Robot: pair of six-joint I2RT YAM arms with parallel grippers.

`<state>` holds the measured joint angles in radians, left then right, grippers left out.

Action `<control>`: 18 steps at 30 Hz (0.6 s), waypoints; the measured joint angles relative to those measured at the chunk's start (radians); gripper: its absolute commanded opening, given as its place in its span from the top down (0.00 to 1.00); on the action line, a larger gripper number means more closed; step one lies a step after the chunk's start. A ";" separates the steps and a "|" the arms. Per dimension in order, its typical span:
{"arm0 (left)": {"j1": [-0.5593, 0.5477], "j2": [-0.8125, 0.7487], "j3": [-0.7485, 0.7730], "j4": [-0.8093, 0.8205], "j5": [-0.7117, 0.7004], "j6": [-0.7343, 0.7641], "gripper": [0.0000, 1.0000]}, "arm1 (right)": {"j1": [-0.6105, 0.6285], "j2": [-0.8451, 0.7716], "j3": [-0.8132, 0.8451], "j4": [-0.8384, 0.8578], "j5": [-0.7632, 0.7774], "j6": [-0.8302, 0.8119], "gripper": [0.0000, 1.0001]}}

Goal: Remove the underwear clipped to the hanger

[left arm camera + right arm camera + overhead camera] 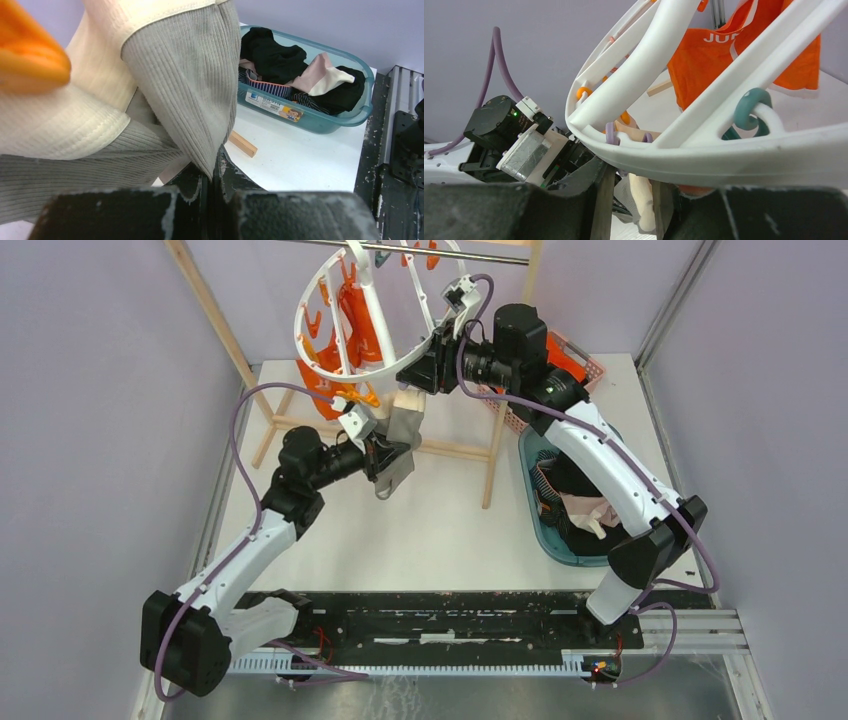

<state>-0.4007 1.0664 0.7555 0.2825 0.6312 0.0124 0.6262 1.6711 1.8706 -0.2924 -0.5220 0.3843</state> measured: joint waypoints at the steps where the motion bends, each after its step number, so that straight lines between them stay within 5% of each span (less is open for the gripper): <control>1: 0.000 -0.002 -0.003 -0.001 0.000 0.000 0.97 | 0.000 0.000 0.000 0.000 0.000 0.000 0.87; 4: 0.000 -0.005 -0.008 -0.006 0.000 0.001 0.97 | 0.000 0.000 0.000 -0.002 0.001 -0.001 0.83; 9: 0.000 -0.026 -0.011 -0.023 0.000 0.023 0.97 | 0.000 0.000 -0.002 -0.009 0.021 -0.012 0.32; 18: -0.001 -0.076 -0.016 -0.050 0.002 0.065 0.97 | -0.006 -0.095 -0.246 -0.001 0.063 -0.105 0.19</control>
<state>-0.4019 0.9905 0.7391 0.2321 0.6334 0.0776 0.6205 1.5761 1.6241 -0.2932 -0.4587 0.2798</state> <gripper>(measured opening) 0.062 0.798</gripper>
